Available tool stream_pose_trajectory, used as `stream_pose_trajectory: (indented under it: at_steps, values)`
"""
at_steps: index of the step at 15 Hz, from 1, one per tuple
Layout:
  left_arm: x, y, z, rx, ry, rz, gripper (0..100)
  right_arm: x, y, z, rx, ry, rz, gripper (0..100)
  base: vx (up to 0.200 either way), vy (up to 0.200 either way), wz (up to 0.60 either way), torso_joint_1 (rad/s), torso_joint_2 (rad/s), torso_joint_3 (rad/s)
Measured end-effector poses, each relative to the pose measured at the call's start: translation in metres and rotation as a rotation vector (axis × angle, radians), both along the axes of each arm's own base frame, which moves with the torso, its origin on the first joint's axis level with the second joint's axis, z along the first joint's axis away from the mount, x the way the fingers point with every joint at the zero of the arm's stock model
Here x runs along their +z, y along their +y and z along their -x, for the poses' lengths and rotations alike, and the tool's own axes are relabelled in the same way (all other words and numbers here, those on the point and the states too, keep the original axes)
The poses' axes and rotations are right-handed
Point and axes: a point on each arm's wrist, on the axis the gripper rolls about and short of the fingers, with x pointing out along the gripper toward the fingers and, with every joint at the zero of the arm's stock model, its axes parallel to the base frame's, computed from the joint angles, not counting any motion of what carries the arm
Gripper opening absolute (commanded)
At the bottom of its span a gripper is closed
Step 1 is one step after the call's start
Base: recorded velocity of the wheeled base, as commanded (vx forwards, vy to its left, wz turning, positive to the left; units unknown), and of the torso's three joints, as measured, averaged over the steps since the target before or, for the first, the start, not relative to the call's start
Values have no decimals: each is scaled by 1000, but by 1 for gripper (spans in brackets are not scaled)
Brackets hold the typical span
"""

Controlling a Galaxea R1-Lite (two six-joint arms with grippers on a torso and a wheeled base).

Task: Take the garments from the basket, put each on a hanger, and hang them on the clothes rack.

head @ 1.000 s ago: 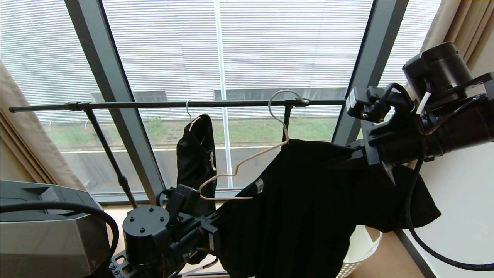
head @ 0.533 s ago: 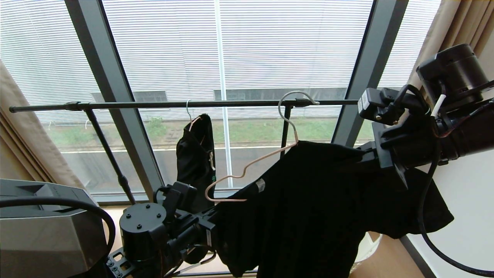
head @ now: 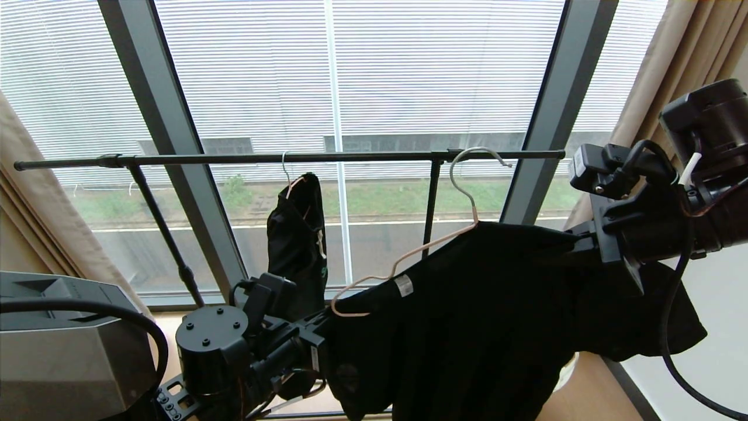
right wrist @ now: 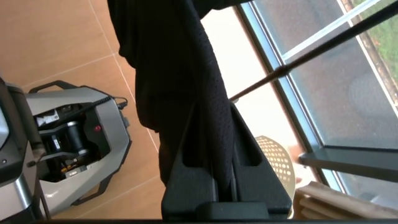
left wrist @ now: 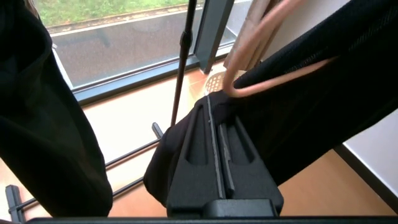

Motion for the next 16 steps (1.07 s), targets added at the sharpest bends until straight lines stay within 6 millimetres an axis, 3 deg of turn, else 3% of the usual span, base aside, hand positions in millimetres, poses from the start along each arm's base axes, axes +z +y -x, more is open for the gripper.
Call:
stream_pose_trajectory:
  at_steps: [5, 9, 16]
  values:
    - [5, 3, 0, 8, -16, 8, 0, -5, -3, 3, 7, 0, 18, 0, 0, 0, 0, 0, 0, 0]
    - [20, 6, 5, -1, -79, 7, 0, -13, 1, -4, 17, -43, 1, 0, 0, 0, 0, 0, 0, 0]
    - [40, 11, 15, -14, -178, -21, 0, -49, 23, -4, 91, -35, -88, 0, 0, 0, 0, 0, 0, 0]
